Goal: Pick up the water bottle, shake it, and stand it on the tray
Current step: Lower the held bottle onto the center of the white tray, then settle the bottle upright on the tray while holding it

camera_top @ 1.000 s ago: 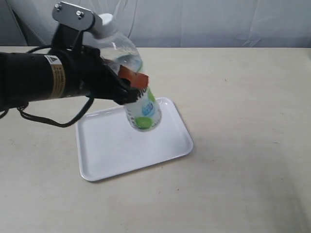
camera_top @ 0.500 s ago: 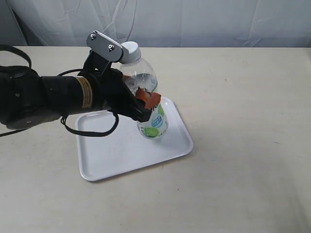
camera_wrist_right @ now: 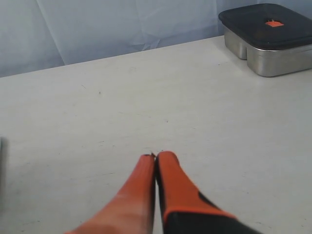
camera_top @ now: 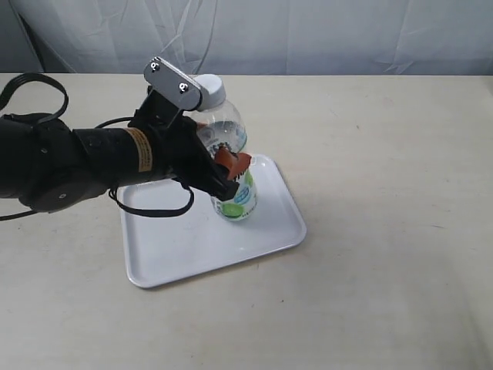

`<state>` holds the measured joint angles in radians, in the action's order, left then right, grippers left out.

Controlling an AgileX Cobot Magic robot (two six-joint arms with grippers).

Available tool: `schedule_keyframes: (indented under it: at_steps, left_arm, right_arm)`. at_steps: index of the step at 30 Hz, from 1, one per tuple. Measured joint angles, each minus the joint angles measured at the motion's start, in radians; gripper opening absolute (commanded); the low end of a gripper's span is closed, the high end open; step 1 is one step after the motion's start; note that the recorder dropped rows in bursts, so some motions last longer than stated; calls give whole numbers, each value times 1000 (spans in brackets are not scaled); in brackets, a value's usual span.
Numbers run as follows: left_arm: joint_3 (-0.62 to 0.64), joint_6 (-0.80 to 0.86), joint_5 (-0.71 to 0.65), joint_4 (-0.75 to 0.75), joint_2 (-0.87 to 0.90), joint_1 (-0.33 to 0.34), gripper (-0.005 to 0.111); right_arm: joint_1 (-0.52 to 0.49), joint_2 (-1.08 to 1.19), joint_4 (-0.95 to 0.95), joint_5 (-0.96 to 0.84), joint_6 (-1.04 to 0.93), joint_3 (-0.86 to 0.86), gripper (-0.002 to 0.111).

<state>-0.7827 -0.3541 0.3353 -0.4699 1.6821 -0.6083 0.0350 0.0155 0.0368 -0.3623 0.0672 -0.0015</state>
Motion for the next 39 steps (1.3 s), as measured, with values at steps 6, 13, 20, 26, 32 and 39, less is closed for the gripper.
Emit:
schedule_keyframes:
  at_steps: [6, 13, 20, 26, 32, 39]
  left_arm:
    - [0, 18, 19, 0, 39, 0, 0]
    - [0, 26, 38, 0, 48, 0, 0]
    - [0, 29, 40, -8, 50, 0, 4]
    - [0, 29, 41, -26, 50, 0, 26]
    - [0, 29, 41, -26, 50, 0, 57]
    - [0, 27, 41, -26, 50, 0, 75]
  right_arm:
    - [0, 0, 0, 0, 0, 0, 4]
    - [0, 0, 0, 0, 0, 0, 4]
    - [0, 0, 0, 0, 0, 0, 4]
    - [0, 0, 0, 0, 0, 0, 4]
    - [0, 0, 0, 0, 0, 0, 4]
    - [0, 0, 0, 0, 0, 0, 4]
